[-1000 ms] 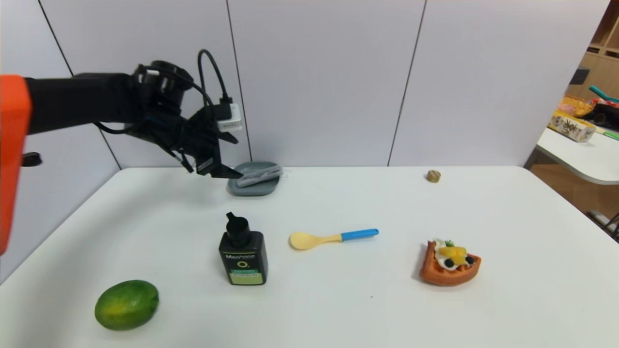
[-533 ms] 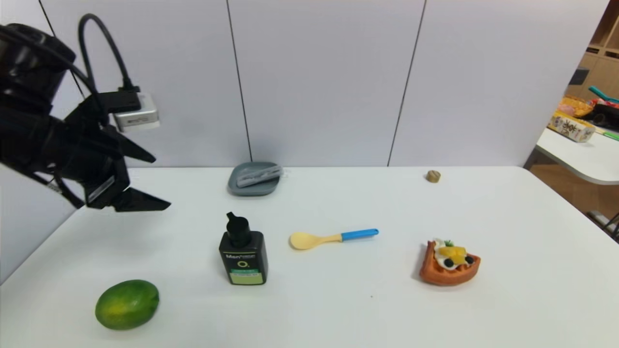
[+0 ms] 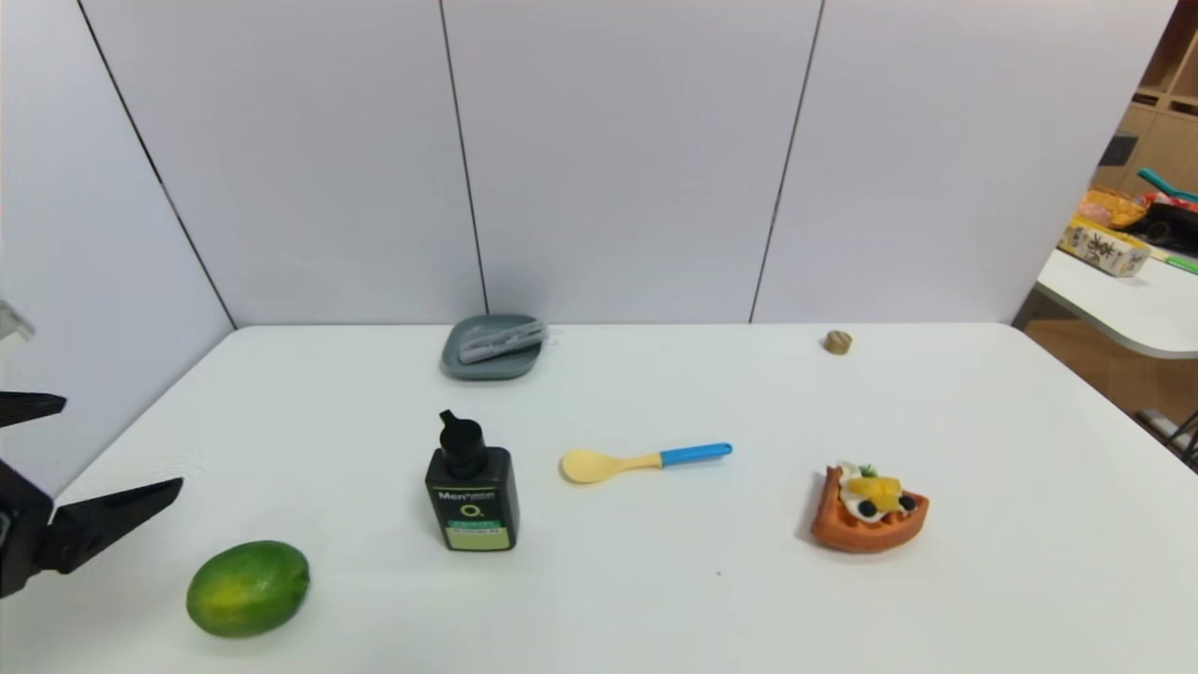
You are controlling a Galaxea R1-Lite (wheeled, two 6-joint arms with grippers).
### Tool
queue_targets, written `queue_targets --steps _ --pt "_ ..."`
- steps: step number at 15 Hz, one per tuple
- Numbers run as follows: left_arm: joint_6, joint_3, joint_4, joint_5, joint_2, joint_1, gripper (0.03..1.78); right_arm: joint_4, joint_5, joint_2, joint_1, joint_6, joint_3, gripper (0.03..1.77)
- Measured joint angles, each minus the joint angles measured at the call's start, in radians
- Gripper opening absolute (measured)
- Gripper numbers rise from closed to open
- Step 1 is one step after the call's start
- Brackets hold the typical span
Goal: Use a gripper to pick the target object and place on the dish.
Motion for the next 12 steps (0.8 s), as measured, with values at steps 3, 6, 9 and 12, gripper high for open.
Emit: queue_targets --steps 3,6,9,12 --pt "-0.066 0.161 -0.176 0.008 -0.207 0.003 1.69 0.0 0.0 0.0 0.0 0.0 0.0 1.71" --pt "-0.087 0.323 -0.295 0.008 -0.412 0.004 1.69 0.0 0.0 0.0 0.0 0.0 0.0 1.71" --pt "-0.136 0.483 -0.346 -0.001 -0.595 0.004 1.69 0.0 0.0 0.0 0.0 0.001 0.0 1.71" --pt "-0.196 0.616 -0.414 -0.071 -0.689 0.006 1.69 0.0 0.0 0.0 0.0 0.0 0.0 1.71"
